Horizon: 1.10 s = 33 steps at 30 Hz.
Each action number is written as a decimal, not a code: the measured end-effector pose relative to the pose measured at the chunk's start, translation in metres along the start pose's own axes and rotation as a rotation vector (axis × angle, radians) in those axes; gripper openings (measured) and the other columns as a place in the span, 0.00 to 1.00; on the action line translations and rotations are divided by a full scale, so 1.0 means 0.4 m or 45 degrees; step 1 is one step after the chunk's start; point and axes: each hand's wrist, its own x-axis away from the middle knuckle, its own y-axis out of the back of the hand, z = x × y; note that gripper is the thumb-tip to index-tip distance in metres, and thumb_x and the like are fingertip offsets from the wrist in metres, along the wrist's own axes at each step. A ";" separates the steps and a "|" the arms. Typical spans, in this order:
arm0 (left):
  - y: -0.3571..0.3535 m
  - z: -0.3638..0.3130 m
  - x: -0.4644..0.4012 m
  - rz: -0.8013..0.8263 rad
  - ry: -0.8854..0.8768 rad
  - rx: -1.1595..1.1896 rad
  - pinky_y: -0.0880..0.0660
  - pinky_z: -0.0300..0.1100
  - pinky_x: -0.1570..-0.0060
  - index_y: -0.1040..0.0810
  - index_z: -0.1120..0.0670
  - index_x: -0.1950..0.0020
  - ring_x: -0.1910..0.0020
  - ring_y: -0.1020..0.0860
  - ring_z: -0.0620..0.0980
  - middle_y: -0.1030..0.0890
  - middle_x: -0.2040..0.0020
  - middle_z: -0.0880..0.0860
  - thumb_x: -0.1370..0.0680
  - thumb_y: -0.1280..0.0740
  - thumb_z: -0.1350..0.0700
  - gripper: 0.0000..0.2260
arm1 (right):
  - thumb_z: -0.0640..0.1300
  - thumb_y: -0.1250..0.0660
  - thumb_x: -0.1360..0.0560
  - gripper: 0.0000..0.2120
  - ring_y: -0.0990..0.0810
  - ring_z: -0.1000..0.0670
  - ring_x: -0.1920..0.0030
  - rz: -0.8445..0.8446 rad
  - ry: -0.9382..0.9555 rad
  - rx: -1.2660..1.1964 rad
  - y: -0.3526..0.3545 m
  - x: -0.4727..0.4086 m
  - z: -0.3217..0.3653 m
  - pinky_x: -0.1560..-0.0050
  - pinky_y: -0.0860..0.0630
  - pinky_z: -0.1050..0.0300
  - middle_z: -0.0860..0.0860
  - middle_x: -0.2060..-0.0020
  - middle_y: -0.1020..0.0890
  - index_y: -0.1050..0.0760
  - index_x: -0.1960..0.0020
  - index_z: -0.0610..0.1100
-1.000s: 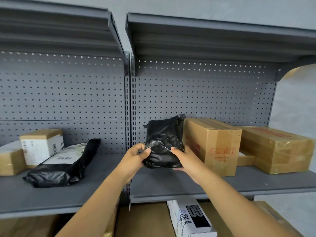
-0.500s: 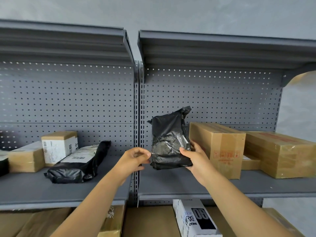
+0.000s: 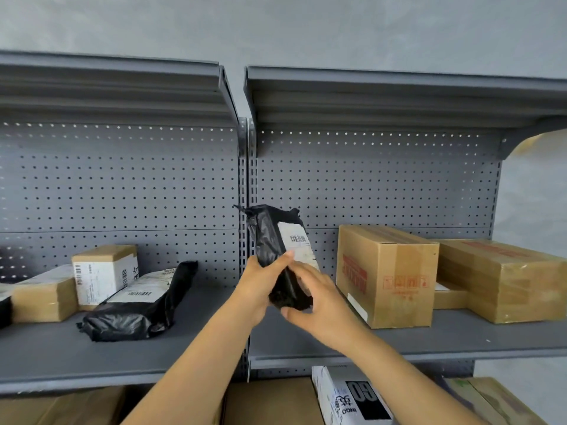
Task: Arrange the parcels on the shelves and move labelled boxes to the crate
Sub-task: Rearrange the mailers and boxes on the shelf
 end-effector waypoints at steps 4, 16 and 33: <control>0.048 0.013 -0.014 0.030 0.039 0.163 0.22 0.60 0.42 0.24 0.57 0.35 0.45 0.17 0.59 0.15 0.44 0.58 0.23 0.29 0.56 0.17 | 0.49 0.32 0.23 0.24 0.38 0.60 0.28 -0.033 -0.104 -0.138 0.025 0.005 -0.001 0.25 0.40 0.55 0.65 0.31 0.33 0.32 0.28 0.56; 0.133 0.001 0.003 0.236 0.073 0.106 0.25 0.56 0.39 0.22 0.57 0.36 0.40 0.19 0.57 0.17 0.40 0.56 0.17 0.39 0.53 0.13 | 0.47 0.33 0.21 0.14 0.16 0.49 0.45 0.009 -0.688 -1.023 0.040 -0.022 -0.049 0.48 0.17 0.49 0.50 0.43 0.16 0.25 0.36 0.50; 0.393 -0.002 -0.103 -0.198 0.101 -1.166 0.30 0.43 0.53 0.23 0.55 0.51 0.50 0.23 0.52 0.20 0.53 0.52 0.21 0.34 0.55 0.04 | 0.46 0.37 0.21 0.09 0.20 0.49 0.42 0.329 -0.777 -0.637 -0.252 -0.204 0.051 0.48 0.19 0.56 0.53 0.42 0.18 0.22 0.42 0.52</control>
